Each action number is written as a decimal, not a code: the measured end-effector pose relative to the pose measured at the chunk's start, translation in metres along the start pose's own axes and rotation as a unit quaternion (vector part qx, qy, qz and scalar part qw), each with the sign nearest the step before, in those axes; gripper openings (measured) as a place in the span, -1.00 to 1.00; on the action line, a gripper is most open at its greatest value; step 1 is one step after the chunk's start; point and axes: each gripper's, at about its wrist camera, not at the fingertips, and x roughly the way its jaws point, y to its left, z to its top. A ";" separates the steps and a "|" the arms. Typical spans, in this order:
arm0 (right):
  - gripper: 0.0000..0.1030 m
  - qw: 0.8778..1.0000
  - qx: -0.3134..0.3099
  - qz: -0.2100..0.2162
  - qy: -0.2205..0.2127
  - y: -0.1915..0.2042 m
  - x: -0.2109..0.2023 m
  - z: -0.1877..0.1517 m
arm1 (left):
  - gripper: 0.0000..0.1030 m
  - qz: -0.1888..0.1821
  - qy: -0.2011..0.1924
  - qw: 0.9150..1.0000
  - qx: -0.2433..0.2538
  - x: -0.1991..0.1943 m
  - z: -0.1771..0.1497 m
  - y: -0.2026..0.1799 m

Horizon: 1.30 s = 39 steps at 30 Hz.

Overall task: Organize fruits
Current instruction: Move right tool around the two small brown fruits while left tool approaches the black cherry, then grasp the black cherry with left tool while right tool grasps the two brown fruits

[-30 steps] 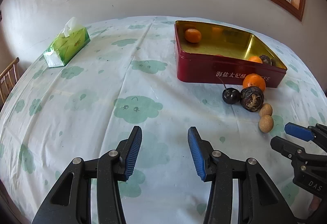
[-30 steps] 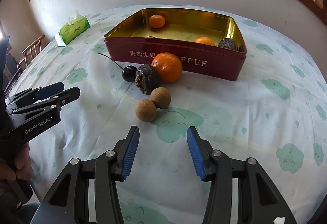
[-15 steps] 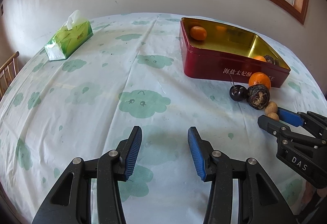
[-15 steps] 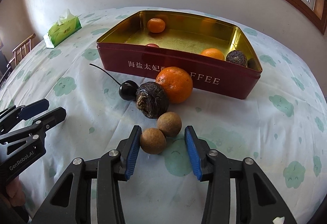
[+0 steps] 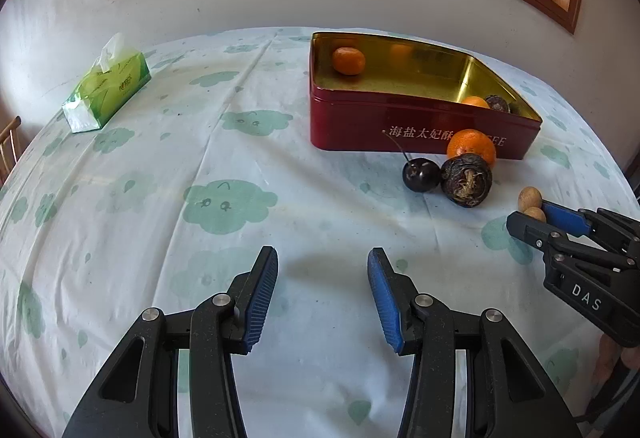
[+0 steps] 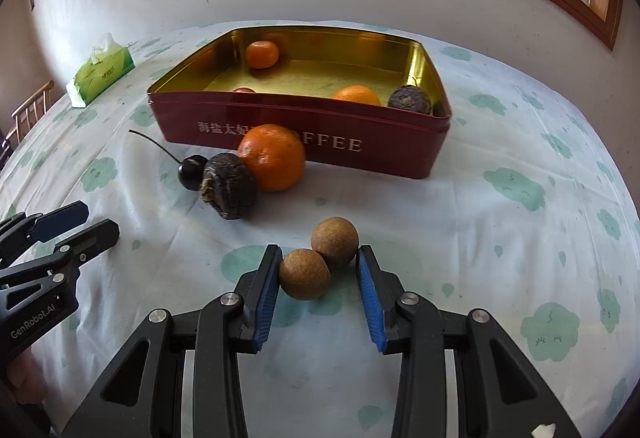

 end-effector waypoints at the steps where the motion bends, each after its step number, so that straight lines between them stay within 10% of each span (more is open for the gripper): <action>1: -0.32 1.000 0.005 -0.003 -0.001 -0.006 0.000 0.000 | -0.06 -0.004 0.000 1.000 0.003 0.000 0.000 -0.003; 39: -0.26 0.998 0.060 -0.017 -0.008 -0.072 0.003 0.002 | -0.08 -0.039 0.004 0.998 0.039 0.047 0.047 -0.049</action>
